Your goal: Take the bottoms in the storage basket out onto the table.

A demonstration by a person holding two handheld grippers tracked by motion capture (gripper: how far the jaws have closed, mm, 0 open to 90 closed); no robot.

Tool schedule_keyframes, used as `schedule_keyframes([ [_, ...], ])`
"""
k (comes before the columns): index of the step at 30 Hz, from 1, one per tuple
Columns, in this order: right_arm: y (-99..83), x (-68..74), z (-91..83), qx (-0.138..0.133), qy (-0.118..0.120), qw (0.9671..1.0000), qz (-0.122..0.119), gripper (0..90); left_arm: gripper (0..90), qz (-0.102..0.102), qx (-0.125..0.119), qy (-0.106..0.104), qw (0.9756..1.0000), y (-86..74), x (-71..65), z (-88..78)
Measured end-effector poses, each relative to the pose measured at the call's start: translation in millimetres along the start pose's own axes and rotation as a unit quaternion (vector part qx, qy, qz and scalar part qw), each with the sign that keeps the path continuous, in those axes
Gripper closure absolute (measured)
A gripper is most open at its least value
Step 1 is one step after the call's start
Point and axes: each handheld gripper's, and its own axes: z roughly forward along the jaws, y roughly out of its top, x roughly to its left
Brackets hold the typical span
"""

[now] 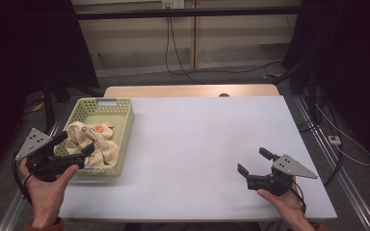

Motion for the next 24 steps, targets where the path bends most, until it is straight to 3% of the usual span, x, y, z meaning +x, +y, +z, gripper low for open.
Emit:
schedule_keyframes([
  [6, 0.1, 0.0, -0.1, -0.001, 0.000, 1.0000, 0.002, 4.0, 3.7, 0.003, 0.017, 0.014, 0.9997, 2.8, 9.2, 8.3],
  [15, 0.0, 0.3, 1.1, 0.001, 0.000, 1.0000, 0.001, 3.9, 4.8, -0.006, 0.044, 0.001, 0.9990, 9.1, 21.9, 21.5],
  [18, 0.0, 0.4, 0.8, 0.001, 0.000, 1.0000, 0.001, 3.9, 5.2, -0.015, 0.051, 0.004, 0.9986, 7.4, 25.4, 27.6],
  [21, 0.2, -0.2, 0.2, -0.001, -0.003, 1.0000, 0.000, 4.1, 4.8, -0.011, 0.061, 0.014, 0.9980, 7.8, 28.5, 32.5],
  [24, -0.1, 0.4, 0.5, 0.001, -0.001, 1.0000, -0.001, 4.0, 4.4, -0.016, 0.068, 0.008, 0.9975, 10.1, 33.3, 36.0],
])
